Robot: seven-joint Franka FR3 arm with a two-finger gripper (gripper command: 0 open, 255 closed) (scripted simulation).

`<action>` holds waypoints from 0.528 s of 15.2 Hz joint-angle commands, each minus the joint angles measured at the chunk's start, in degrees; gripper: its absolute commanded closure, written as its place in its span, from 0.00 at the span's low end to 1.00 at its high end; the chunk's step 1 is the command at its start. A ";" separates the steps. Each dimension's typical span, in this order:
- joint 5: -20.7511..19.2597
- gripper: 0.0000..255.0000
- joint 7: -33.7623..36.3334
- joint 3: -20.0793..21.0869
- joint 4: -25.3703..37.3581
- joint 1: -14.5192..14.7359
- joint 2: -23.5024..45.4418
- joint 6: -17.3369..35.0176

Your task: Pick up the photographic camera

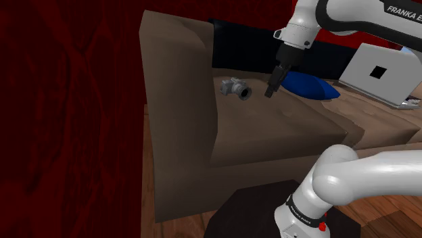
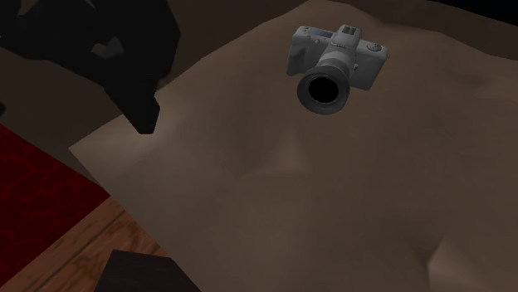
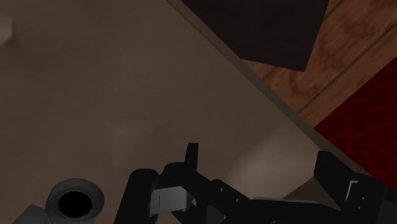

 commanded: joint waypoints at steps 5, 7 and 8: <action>-1.75 0.00 1.93 -0.69 5.18 -2.15 10.01 1.58; -2.59 0.00 2.94 -1.10 8.12 -3.15 14.97 1.98; -3.00 0.00 3.44 -1.33 9.67 -3.64 17.43 2.09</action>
